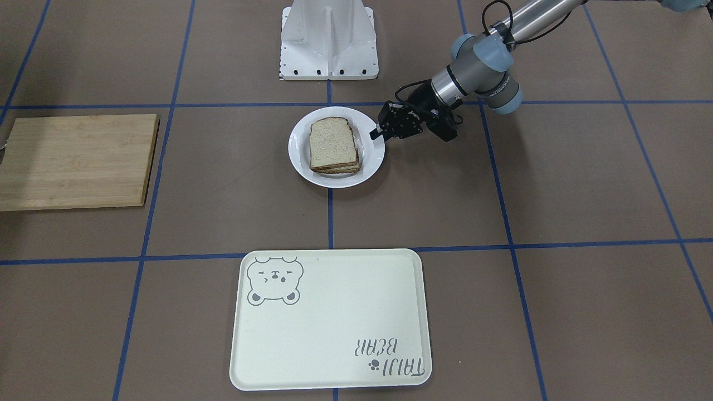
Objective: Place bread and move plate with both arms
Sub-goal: 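Grasp the rim of the white plate nearest the left gripper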
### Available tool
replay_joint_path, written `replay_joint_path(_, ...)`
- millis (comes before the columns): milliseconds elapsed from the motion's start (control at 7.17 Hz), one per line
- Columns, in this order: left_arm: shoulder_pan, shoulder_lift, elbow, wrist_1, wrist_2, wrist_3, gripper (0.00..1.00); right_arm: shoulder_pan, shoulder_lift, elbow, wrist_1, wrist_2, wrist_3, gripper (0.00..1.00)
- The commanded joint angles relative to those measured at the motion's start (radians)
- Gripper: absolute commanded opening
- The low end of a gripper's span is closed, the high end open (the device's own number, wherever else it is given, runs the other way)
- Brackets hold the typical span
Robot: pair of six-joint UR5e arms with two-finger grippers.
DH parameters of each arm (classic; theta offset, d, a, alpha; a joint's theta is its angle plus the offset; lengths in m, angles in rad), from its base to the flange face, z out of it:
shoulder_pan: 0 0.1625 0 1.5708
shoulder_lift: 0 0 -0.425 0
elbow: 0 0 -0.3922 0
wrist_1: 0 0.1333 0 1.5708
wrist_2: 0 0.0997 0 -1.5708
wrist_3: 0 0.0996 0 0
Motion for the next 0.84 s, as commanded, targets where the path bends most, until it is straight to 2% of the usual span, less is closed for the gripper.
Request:
replay_joint_path(0, 0.003, -0.008, 0.007, -0.001, 0.0, 0.0, 0.34, 0.0, -0.001, -0.002, 0.0, 0.0, 0.0, 1.0)
replay_joint_path(279, 0.02, -0.013, 0.01, 0.0, 0.0, 0.0, 0.33, 0.0, -0.004, -0.01, 0.002, 0.0, 0.0, 1.0)
replay_joint_path(419, 0.022, -0.02, 0.012, 0.0, 0.0, 0.0, 0.27, 0.0, -0.004, -0.011, 0.002, 0.0, 0.0, 1.0)
replay_joint_path(698, 0.022, -0.02, 0.012, -0.001, 0.0, -0.002, 0.0, 0.0, -0.007, -0.011, 0.002, 0.0, 0.0, 1.0)
